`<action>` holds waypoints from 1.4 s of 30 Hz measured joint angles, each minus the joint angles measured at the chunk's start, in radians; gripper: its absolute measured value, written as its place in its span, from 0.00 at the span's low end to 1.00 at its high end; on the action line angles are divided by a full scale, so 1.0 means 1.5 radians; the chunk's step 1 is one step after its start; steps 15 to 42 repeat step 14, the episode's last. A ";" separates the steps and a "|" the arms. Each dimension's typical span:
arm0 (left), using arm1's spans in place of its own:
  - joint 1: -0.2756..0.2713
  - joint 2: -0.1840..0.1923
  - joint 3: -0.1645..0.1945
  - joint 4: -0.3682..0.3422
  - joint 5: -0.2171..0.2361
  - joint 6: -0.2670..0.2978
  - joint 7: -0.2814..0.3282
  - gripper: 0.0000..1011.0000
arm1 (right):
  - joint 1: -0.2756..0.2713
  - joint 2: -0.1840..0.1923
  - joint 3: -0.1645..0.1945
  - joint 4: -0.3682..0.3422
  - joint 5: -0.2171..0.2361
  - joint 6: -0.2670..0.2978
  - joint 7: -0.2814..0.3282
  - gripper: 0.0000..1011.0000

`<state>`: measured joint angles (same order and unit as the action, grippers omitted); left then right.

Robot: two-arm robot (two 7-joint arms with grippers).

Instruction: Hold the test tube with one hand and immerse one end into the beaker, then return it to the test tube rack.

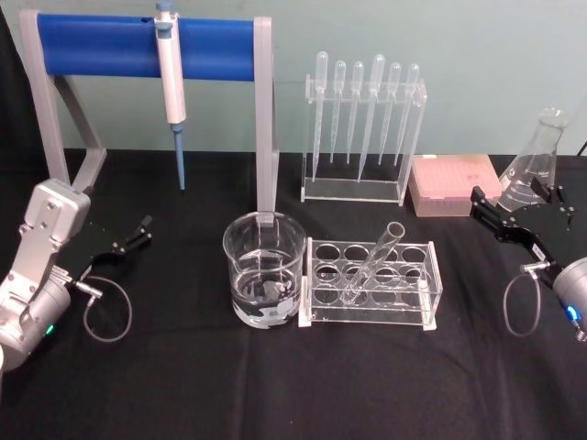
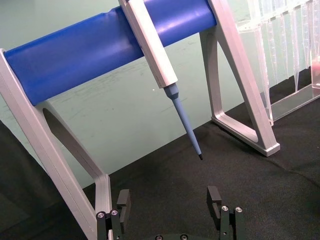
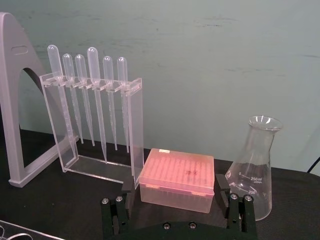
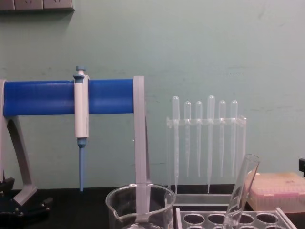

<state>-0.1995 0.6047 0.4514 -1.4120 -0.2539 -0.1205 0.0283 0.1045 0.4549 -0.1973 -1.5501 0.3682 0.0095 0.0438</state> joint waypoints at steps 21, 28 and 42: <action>0.000 0.000 0.000 0.000 0.000 0.000 0.000 0.99 | 0.001 0.001 -0.001 0.000 -0.001 -0.001 -0.002 0.99; 0.000 0.000 0.000 0.000 0.000 0.000 0.000 0.99 | 0.001 0.001 -0.001 0.000 -0.001 -0.001 -0.002 0.99; 0.000 0.000 0.000 0.000 0.000 0.000 0.000 0.99 | 0.001 0.001 -0.001 0.000 -0.001 -0.001 -0.002 0.99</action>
